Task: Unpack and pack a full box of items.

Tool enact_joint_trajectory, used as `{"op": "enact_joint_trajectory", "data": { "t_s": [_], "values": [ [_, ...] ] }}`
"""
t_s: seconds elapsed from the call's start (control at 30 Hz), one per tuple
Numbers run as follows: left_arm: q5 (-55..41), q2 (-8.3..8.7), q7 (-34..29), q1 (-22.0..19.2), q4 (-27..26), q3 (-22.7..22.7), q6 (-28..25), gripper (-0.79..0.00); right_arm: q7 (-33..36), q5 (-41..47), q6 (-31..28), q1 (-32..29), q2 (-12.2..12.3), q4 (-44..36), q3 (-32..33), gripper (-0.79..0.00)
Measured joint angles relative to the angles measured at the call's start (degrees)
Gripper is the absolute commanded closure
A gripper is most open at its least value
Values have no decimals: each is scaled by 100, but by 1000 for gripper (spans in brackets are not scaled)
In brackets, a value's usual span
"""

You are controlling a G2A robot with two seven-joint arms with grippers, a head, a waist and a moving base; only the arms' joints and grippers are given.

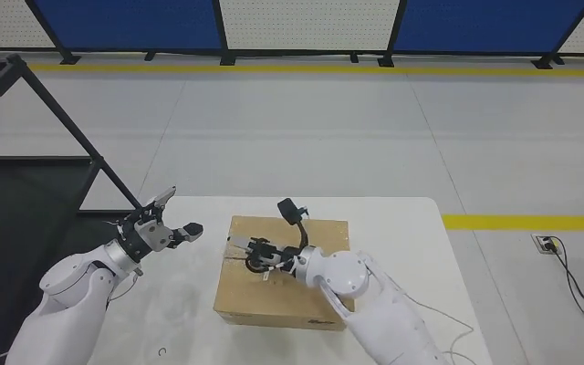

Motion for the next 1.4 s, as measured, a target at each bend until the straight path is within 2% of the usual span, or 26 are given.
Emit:
{"op": "enact_joint_trajectory", "data": {
  "t_s": [0.47,0.7,0.97,1.23,1.4],
  "values": [
    [0,0,0,0,0,0,0,-785,-56,-380,104,-1926,522,-2107,1800,-785],
    [0,0,0,0,0,0,0,-785,-199,-372,138,-2733,661,-2785,2461,-785],
    [0,0,0,0,0,0,0,-785,-712,-210,-69,-3620,751,-3504,3062,-785],
    [0,0,0,0,0,0,0,-785,-1048,76,-411,-3920,776,-3736,3196,-785],
    [0,0,0,0,0,0,0,-785,-995,25,-421,-3593,765,-3523,2847,-785]
  ]
}}
